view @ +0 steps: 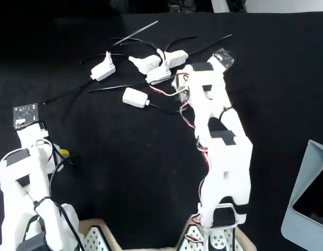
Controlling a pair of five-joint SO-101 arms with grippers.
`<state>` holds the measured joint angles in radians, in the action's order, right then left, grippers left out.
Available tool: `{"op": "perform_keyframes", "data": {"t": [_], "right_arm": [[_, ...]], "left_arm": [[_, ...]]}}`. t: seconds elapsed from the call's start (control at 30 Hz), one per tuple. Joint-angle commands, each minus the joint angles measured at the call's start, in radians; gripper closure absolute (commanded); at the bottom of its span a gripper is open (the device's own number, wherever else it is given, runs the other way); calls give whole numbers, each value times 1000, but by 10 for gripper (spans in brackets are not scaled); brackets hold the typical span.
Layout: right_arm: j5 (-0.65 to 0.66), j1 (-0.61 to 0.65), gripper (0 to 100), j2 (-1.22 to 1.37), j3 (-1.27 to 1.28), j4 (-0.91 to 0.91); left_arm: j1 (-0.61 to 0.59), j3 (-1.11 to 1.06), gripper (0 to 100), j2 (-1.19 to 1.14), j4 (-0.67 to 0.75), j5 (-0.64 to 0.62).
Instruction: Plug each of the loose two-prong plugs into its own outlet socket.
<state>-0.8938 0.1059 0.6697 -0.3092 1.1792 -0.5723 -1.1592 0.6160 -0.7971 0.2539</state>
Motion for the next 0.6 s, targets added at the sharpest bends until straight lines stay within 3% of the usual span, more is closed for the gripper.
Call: {"op": "perform_keyframes", "data": {"t": [0.0, 0.23, 0.57], "right_arm": [[89, -18, 987, -93, -28, 101], [364, -12, 987, -266, -21, 249], [732, 138, 987, -415, -18, 568]], "left_arm": [[-2, 2, 722, 6, 12, -5], [-2, 2, 722, 6, 12, -5], [-2, 2, 722, 6, 12, -5]]}}
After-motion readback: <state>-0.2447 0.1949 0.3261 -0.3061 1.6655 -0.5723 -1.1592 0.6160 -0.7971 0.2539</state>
